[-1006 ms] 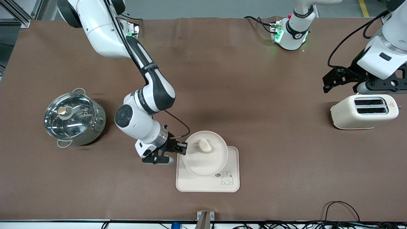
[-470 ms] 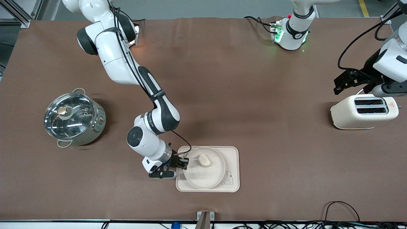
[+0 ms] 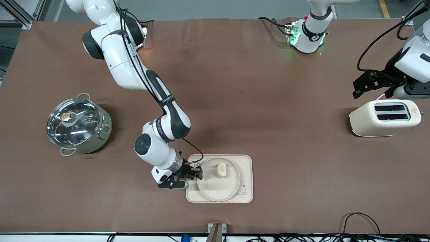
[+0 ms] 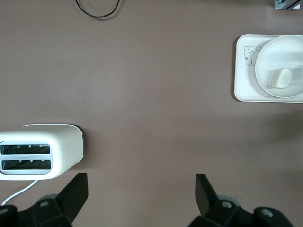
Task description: Place bun in plate and plate on tray
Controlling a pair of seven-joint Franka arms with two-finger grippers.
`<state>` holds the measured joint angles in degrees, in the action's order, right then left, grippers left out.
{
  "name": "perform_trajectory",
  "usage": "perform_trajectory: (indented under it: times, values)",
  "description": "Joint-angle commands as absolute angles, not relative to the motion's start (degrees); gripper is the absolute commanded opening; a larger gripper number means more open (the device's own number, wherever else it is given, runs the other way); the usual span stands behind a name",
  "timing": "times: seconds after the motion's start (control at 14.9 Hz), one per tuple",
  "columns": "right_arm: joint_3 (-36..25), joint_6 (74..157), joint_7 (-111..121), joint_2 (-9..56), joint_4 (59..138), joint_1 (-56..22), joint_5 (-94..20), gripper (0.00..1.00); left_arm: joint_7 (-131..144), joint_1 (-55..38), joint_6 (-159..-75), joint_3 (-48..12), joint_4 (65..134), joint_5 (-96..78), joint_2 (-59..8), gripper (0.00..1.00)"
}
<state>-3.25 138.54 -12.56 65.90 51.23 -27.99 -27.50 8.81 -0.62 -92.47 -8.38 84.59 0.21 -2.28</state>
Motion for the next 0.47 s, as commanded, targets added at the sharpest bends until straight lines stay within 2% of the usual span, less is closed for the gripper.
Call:
perform_trajectory:
  times: [0.0, 0.2, 0.4]
  values:
    - [-2.3, 131.2, -12.5, 60.4, 53.0, -25.9, -26.9, 1.00, 8.3, -0.4, -91.9, -8.7, 83.6, 1.1, -2.2, 1.00]
    - [-2.9, 117.6, -12.2, 53.8, 54.0, -22.0, -25.7, 1.00, 7.7, 0.4, -91.9, -8.4, 83.6, 1.0, -2.2, 1.00]
    - [-4.1, 105.7, -11.2, 48.5, 53.9, -17.7, -18.3, 1.00, 7.9, 0.4, -91.9, -8.4, 83.6, 0.9, -2.2, 1.00]
